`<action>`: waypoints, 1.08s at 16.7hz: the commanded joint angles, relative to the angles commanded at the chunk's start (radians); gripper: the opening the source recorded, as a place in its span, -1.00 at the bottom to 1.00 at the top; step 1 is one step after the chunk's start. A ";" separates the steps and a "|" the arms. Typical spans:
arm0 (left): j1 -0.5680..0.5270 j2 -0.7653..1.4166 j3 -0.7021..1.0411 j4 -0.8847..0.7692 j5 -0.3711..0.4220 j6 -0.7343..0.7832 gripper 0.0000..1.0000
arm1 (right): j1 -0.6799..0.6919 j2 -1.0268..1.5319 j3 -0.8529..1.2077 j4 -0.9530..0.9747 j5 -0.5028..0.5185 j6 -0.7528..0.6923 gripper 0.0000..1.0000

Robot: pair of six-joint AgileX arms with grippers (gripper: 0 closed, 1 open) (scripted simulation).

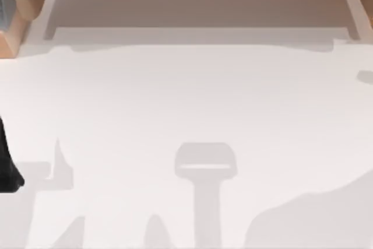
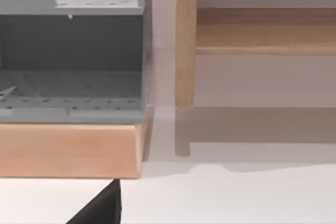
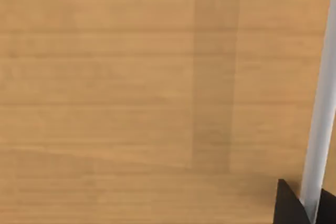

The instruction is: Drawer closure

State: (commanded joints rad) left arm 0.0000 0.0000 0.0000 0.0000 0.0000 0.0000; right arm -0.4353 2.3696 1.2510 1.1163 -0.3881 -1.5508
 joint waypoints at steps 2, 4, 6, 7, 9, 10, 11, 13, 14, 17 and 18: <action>0.000 0.000 0.000 0.000 0.000 0.000 1.00 | 0.001 0.002 0.004 -0.003 0.001 0.000 -1.00; 0.000 0.000 0.000 0.000 0.000 0.000 1.00 | 0.001 0.002 0.004 -0.003 0.001 0.000 -1.00; 0.000 0.000 0.000 0.000 0.000 0.000 1.00 | 0.001 0.002 0.004 -0.003 0.001 0.000 -0.70; 0.000 0.000 0.000 0.000 0.000 0.000 1.00 | 0.001 0.002 0.004 -0.003 0.001 0.000 -0.55; 0.000 0.000 0.000 0.000 0.000 0.000 1.00 | 0.001 0.002 0.004 -0.003 0.001 0.000 -0.25; 0.000 0.000 0.000 0.000 0.000 0.000 1.00 | 0.001 0.002 0.004 -0.003 0.001 0.000 -0.10; 0.000 0.000 0.000 0.000 0.000 0.000 1.00 | 0.001 0.002 0.004 -0.003 0.001 0.000 0.06; 0.000 0.000 0.000 0.000 0.000 0.000 1.00 | 0.001 0.002 0.004 -0.003 0.001 0.000 0.36; 0.000 0.000 0.000 0.000 0.000 0.000 1.00 | 0.001 0.002 0.004 -0.003 0.001 0.000 0.51; 0.000 0.000 0.000 0.000 0.000 0.000 1.00 | 0.001 0.002 0.004 -0.003 0.001 0.000 0.96; 0.000 0.000 0.000 0.000 0.000 0.000 1.00 | 0.001 0.002 0.004 -0.003 0.001 0.000 1.00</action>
State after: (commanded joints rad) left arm 0.0000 0.0000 0.0000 0.0000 0.0000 0.0000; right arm -0.4341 2.3720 1.2546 1.1133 -0.3870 -1.5510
